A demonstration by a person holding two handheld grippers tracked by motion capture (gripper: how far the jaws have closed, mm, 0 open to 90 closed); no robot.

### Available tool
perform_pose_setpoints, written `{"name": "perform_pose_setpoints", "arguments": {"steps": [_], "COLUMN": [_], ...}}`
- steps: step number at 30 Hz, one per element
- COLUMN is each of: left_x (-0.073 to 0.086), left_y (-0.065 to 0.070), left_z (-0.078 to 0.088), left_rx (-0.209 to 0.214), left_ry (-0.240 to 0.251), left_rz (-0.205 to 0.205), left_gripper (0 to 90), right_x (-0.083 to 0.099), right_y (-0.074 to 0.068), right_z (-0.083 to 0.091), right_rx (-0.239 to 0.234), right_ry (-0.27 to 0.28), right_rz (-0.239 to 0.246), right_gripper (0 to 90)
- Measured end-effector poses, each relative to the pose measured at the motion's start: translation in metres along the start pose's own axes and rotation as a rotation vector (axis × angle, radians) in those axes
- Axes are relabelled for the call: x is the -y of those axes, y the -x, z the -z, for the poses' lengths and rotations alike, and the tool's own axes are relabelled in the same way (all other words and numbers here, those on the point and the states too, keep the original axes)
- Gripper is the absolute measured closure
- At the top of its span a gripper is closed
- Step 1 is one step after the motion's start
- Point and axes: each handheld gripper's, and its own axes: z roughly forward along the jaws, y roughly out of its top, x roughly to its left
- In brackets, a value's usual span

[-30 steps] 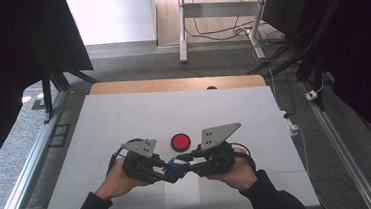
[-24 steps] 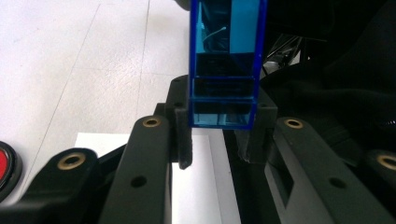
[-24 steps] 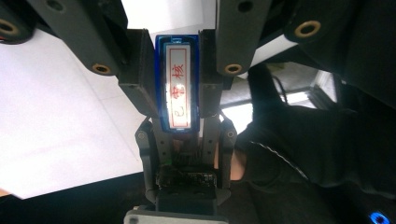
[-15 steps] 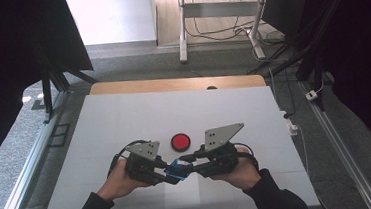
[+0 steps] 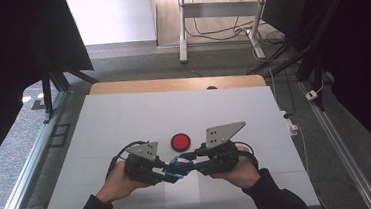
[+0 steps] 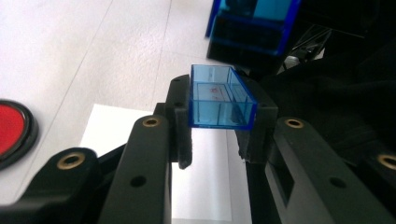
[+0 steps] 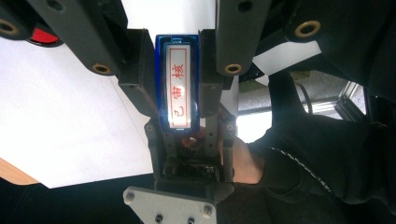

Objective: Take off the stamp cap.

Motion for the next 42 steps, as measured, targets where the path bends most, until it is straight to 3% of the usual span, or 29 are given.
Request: {"name": "perform_pose_setpoints", "arguments": {"steps": [4, 5, 6, 12, 17, 21, 31, 42], "left_x": [0.001, 0.002, 0.002, 0.008, 0.019, 0.028, 0.058, 0.095], "left_y": [0.001, 0.002, 0.002, 0.012, 0.025, 0.033, 0.059, 0.086], "left_z": [0.000, 0.002, 0.002, 0.013, 0.029, 0.043, 0.076, 0.105], "left_rx": [-0.030, -0.055, -0.055, -0.165, -0.246, -0.286, -0.439, -0.554], "left_ry": [0.007, 0.006, 0.006, -0.005, 0.016, 0.040, 0.058, 0.097], "left_rz": [0.045, 0.039, 0.039, 0.060, 0.104, 0.141, 0.231, 0.342], "left_gripper": [68.6, 68.7, 68.6, 68.5, 68.4, 68.4, 68.3, 68.3], "right_x": [0.000, 0.000, 0.000, 0.002, 0.003, 0.004, 0.005, 0.007], "right_y": [0.001, 0.001, 0.001, 0.005, 0.006, 0.007, 0.009, 0.014], "right_z": [0.002, 0.002, 0.002, 0.006, 0.007, 0.007, 0.007, 0.006], "right_rx": [0.009, 0.012, 0.012, 0.034, 0.048, 0.056, 0.065, 0.095], "right_ry": [0.014, 0.015, 0.015, 0.026, 0.025, 0.024, 0.024, 0.019], "right_rz": [-0.007, -0.007, -0.007, -0.030, -0.032, -0.033, -0.046, -0.074], "right_gripper": [71.2, 71.2, 71.2, 71.1, 71.1, 71.1, 71.1, 71.1]}}
